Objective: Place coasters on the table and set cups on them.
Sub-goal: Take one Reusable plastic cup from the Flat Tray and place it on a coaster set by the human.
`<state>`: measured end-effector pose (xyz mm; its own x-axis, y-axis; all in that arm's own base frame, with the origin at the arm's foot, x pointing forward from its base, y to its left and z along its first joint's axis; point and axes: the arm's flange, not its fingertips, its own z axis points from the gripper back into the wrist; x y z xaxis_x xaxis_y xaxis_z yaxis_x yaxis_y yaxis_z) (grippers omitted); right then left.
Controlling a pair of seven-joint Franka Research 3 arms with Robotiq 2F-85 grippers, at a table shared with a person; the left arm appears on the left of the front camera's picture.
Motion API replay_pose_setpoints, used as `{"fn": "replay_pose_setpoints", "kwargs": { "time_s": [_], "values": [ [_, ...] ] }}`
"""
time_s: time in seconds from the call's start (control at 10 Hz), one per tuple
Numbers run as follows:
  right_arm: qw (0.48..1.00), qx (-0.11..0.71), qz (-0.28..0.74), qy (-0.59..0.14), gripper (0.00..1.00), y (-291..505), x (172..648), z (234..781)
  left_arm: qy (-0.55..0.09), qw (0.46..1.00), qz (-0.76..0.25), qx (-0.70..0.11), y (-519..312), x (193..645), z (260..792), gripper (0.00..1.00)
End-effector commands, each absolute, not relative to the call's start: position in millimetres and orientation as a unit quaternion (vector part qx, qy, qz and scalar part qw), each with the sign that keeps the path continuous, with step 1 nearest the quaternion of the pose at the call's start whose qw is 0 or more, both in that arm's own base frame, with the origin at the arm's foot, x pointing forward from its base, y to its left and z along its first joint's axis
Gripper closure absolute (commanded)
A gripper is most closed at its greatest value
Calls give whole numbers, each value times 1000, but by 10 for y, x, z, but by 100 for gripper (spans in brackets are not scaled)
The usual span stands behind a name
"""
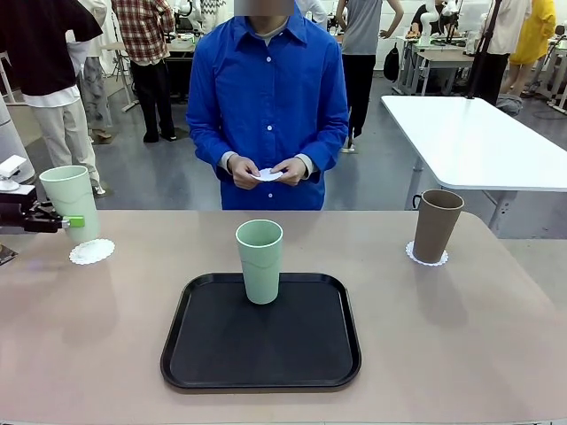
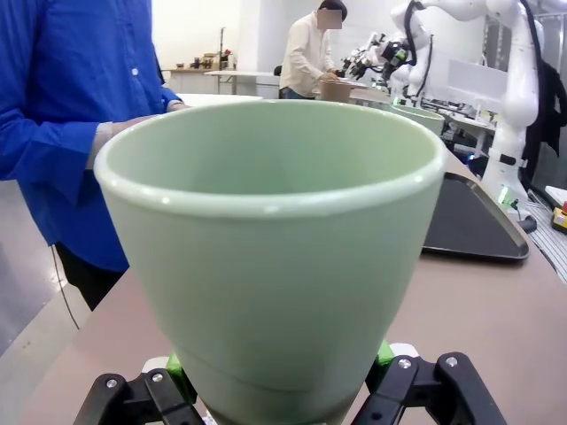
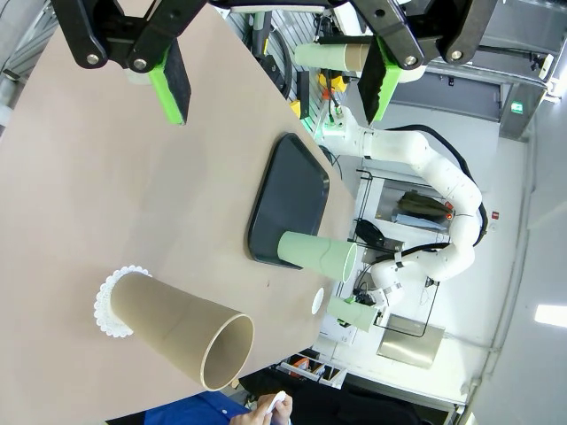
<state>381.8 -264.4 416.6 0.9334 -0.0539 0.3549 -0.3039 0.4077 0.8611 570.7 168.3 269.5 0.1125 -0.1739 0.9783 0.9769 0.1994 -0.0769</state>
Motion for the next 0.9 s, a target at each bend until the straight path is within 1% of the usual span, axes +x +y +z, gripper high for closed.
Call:
{"fn": "replay_pose_setpoints", "kwargs": {
  "time_s": [0.0,0.3,0.5,0.8],
  "values": [
    [827,533,75,-162,0,-2643,3807,4185,-476,589,-492,-430,1752,5719,2635,17],
    [827,533,75,-162,0,-2643,3807,4185,-485,582,-499,-421,1697,5759,2476,17],
    [827,533,75,-162,0,-2643,3807,4185,-496,570,-500,-424,1671,5794,2464,17],
    [827,533,75,-162,0,-2643,3807,4185,-492,567,-501,-430,1635,5788,2429,17]
  ]
}}
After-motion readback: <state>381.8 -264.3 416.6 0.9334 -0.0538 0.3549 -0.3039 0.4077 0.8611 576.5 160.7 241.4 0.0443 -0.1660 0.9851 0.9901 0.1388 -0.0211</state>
